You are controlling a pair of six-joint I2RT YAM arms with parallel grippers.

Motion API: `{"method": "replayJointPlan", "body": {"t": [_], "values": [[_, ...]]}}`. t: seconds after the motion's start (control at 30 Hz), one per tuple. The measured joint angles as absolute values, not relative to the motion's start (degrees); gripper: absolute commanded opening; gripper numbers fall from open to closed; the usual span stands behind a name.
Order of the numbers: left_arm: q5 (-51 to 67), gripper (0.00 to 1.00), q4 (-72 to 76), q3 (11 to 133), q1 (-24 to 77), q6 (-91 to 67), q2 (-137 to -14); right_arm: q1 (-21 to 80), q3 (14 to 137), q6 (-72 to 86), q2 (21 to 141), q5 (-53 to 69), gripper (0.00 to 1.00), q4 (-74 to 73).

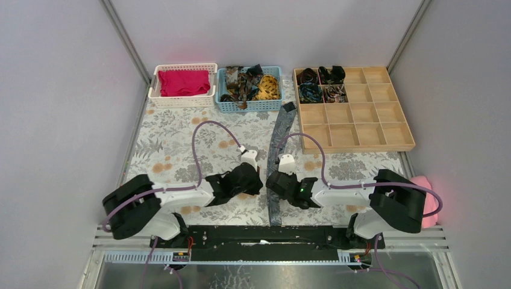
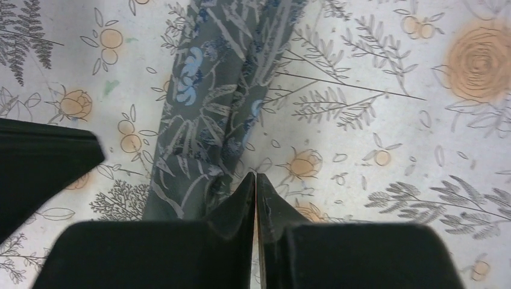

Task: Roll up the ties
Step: Roll the tie at the center of the board.

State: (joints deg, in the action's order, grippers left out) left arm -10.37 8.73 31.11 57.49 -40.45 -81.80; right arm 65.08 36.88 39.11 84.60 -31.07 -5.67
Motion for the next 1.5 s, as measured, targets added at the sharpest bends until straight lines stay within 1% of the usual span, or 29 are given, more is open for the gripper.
{"method": "replayJointPlan", "body": {"t": [0.13,0.23,0.43,0.6,0.7,0.8,1.03,1.2,1.5], "values": [[-10.1,0.0,7.1,30.1,57.4,-40.6,-75.1,65.1,36.8,39.3,81.4,-32.5,0.13,-9.2],[-6.2,0.0,7.8,29.2,57.4,-41.0,-71.9,65.1,36.4,39.2,76.9,-33.4,0.19,-11.9],[6.7,0.0,10.8,28.8,57.4,-42.3,-72.0,65.1,35.6,38.2,64.0,-33.4,0.28,-19.1],[15.4,0.0,14.5,27.1,57.4,-43.5,-73.3,66.2,35.6,36.3,57.4,-32.9,0.3,-23.6],[18.8,0.0,16.3,26.1,57.6,-44.3,-74.3,68.0,35.6,36.0,57.1,-32.7,0.33,-25.2],[21.3,0.0,18.4,25.4,57.8,-44.7,-76.1,70.6,35.8,35.9,57.9,-32.5,0.33,-27.1],[25.9,0.0,26.6,24.6,57.9,-47.3,-82.4,75.6,38.4,36.0,64.6,-33.6,0.34,-30.8],[27.1,0.0,30.7,24.6,57.9,-48.6,-83.6,77.1,38.8,36.1,66.2,-33.9,0.34,-31.9],[26.3,0.0,29.8,24.8,58.0,-48.2,-82.4,77.8,38.8,36.5,66.2,-34.0,0.34,-32.2]]}}
